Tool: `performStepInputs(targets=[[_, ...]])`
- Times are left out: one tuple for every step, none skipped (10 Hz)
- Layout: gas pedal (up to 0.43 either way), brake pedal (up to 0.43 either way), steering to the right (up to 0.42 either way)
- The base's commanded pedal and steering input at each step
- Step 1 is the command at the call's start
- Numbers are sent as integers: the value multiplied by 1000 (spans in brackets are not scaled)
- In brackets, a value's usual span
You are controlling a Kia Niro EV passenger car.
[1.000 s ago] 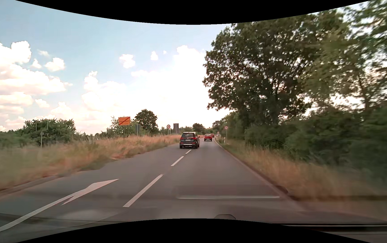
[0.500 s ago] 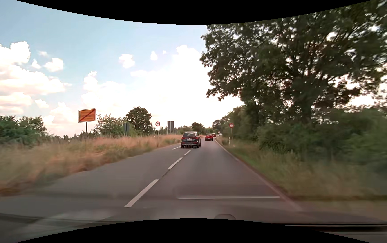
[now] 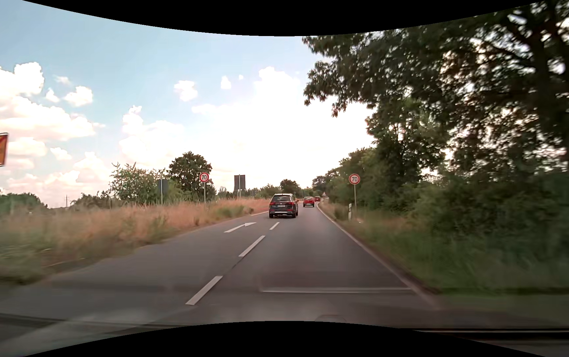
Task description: Follow the waypoints while adhering to traffic rules and regulations
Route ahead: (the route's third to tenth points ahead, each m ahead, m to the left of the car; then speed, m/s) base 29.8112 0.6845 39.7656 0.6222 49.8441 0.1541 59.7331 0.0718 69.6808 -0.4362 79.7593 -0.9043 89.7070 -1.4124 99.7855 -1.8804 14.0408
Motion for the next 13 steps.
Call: performStepInputs(targets=[[79,0,-3],[79,0,-3],[79,0,-3],[79,0,-3],[79,0,-3],[79,0,-3],[79,0,-3],[79,0,-3],[79,0,-3],[79,0,-3],[79,0,-3],[79,0,-2],[79,0,-2]])
